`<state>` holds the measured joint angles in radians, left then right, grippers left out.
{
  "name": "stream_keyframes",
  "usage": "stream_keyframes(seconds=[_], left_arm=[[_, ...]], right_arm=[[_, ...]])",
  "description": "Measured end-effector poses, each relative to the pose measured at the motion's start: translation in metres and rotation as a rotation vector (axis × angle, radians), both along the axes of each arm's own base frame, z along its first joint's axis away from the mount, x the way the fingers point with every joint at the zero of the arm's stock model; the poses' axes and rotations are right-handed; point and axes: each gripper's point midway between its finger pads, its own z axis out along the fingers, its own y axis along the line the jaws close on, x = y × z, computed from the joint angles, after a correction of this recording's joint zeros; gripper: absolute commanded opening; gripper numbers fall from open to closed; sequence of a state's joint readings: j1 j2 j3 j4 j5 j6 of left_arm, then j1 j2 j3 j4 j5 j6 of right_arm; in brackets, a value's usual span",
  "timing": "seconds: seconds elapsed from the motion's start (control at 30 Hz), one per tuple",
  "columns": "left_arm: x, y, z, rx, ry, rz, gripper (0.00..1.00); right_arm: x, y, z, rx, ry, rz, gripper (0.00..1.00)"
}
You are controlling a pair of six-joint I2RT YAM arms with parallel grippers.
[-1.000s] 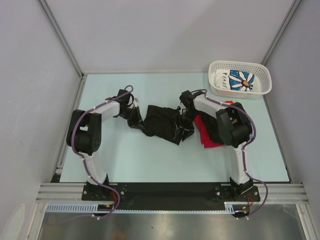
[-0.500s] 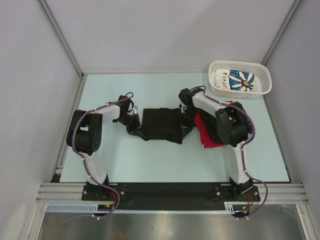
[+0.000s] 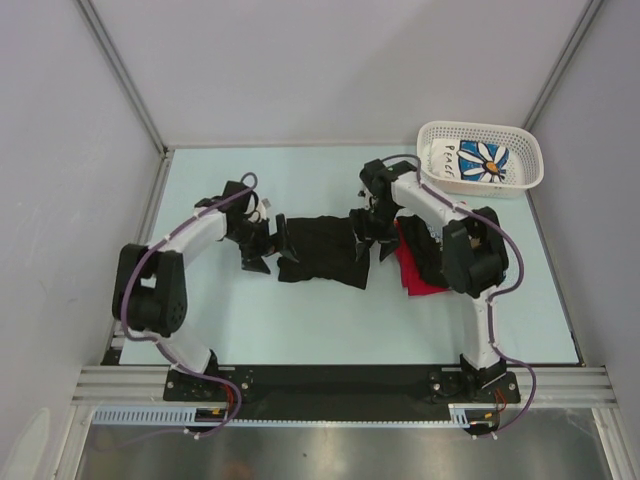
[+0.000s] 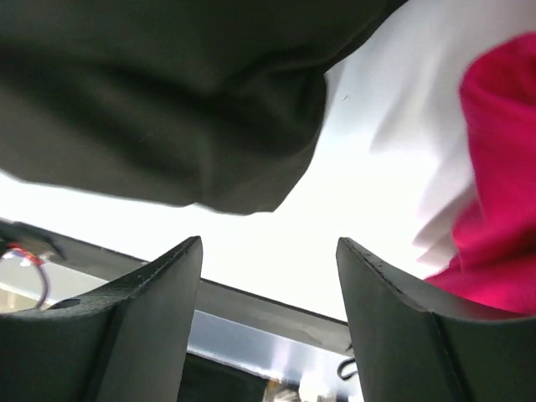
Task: Fold and stack the t-shirts
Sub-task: Smooth out wrinkles on the folded tshirt
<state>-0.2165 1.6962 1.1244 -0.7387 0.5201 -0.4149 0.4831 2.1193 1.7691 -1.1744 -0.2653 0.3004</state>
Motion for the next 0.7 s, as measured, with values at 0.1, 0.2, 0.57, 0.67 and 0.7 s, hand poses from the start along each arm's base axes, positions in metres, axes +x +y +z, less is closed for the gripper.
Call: stream_keyframes(seconds=[0.1,0.2,0.57,0.67,0.7], left_arm=[[0.003,0.002,0.023,-0.013,-0.081,0.005,1.0],[0.01,0.002,0.026,-0.021,-0.112,0.011,1.0],[0.049,-0.004,-0.034,0.012,0.01,0.028,1.0],[0.07,-0.007,-0.027,0.008,-0.041,0.032,1.0],[0.077,-0.008,-0.024,0.004,-0.057,0.034,1.0]], right_arm=[[0.011,0.001,0.027,0.061,-0.082,-0.019,0.71],[0.023,-0.004,0.043,0.105,-0.15,-0.053,0.71],[0.032,0.002,0.003,0.106,-0.113,-0.07,0.7],[0.032,0.007,-0.001,0.114,-0.112,-0.073,0.7],[0.033,0.01,-0.001,0.119,-0.118,-0.071,0.7]])
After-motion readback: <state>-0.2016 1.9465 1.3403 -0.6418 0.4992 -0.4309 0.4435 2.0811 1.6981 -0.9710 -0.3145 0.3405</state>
